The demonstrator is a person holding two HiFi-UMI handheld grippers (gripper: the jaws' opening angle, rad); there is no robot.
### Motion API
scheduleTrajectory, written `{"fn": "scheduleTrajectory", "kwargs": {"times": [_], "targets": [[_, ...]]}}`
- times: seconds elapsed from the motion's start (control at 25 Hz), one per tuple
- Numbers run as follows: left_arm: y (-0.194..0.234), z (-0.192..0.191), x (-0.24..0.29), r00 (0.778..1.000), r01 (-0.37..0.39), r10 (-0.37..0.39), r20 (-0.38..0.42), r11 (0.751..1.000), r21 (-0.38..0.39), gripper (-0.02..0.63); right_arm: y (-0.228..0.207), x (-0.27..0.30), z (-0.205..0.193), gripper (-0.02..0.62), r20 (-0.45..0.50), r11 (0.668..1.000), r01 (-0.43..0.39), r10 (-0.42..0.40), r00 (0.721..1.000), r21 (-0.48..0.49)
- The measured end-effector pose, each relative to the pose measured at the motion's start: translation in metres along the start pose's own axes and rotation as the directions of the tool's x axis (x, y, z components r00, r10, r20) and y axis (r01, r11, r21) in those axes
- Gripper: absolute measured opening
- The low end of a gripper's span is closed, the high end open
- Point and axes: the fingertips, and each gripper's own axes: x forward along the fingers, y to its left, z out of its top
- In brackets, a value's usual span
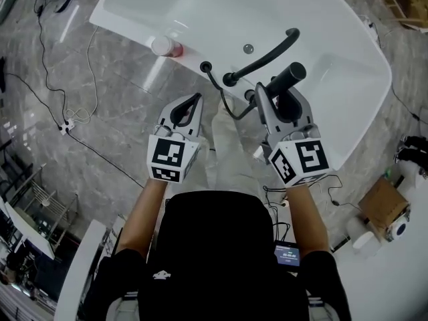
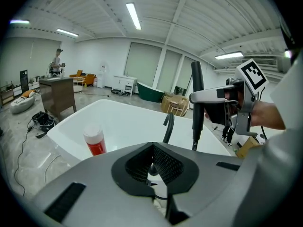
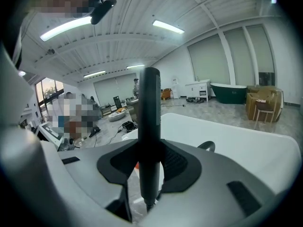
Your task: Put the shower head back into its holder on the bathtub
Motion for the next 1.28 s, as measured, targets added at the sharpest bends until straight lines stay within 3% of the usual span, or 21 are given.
{"fn": "scheduleTrajectory", "kwargs": {"times": [0.4,0.84,1.28], "targets": [[0.006,-0.055,0.029,0.999,-0.002,0.003,-0.033,1.000,0.009,0.014,-0.021,0.020,-0.044,0.143,-0.028,1.000,0.003,-0.002,1.000,0.018],[0.016,-0.085,0.048,0.998,-0.009,0.008,-0.066,1.000,-0.007,0.014,-0.026,0.039,-0.095,0.143,-0.089,0.999,0.001,0.004,0.996,0.054],[0.024,-0.154,0.083,0.988,0.035,-0.046,-0.145,0.996,-0.076,0.015,-0.031,0.057,-0.137,0.143,-0.128,0.997,0.002,0.008,0.992,0.071]]}}
